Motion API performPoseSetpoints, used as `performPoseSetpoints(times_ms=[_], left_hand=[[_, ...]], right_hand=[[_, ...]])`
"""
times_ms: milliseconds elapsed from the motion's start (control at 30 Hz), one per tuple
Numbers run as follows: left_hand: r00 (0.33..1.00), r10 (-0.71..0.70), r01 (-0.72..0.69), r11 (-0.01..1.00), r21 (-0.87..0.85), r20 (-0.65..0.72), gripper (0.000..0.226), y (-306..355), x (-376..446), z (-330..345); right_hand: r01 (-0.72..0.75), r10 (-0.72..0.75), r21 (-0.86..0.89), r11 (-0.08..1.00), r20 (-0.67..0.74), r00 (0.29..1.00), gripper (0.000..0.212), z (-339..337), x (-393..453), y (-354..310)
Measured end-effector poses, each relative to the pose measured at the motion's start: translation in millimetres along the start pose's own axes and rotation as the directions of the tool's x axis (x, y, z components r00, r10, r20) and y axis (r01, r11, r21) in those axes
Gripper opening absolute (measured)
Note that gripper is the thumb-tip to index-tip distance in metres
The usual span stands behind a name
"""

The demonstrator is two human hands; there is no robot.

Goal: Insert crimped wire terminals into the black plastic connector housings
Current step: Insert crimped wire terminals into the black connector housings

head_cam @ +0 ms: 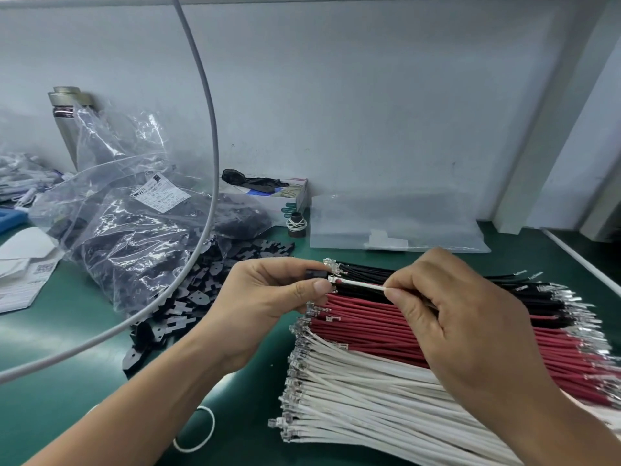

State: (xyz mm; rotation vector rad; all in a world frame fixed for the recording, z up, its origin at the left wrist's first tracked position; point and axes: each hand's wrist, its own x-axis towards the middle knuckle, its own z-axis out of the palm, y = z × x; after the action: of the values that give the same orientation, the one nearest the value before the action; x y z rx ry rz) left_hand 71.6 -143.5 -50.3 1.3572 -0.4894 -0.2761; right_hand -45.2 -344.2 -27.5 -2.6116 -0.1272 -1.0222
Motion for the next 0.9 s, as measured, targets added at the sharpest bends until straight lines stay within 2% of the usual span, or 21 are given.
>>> performPoseSetpoints(times_ms=[67, 200, 533, 900], left_hand=[[1.0, -0.008, 0.008, 1.0, -0.012, 0.017, 0.033, -0.6, -0.5, 0.7], [1.0, -0.022, 0.023, 0.999, -0.027, 0.02, 0.034, 0.2, -0.9, 0.1], [0.999, -0.031, 0.032, 0.999, -0.025, 0.03, 0.034, 1.1, -1.1, -1.1], [0.997, -0.055, 0.056, 0.998, -0.019, 0.057, 0.033, 5.3, -2.5, -2.3]], right_hand=[[0.017, -0.017, -0.046, 0.999, -0.004, 1.0, 0.016, 1.4, -0.2, 0.2], [0.033, -0.035, -0.025, 0.999, -0.068, 0.997, 0.014, -1.1, 0.4, 4.1], [0.242, -0.256, -0.131, 0.961, -0.101, 0.961, 0.011, -3.0, 2.0, 9.9], [0.309, -0.328, -0.146, 0.94, -0.132, 0.936, 0.014, -8.4, 3.5, 9.4]])
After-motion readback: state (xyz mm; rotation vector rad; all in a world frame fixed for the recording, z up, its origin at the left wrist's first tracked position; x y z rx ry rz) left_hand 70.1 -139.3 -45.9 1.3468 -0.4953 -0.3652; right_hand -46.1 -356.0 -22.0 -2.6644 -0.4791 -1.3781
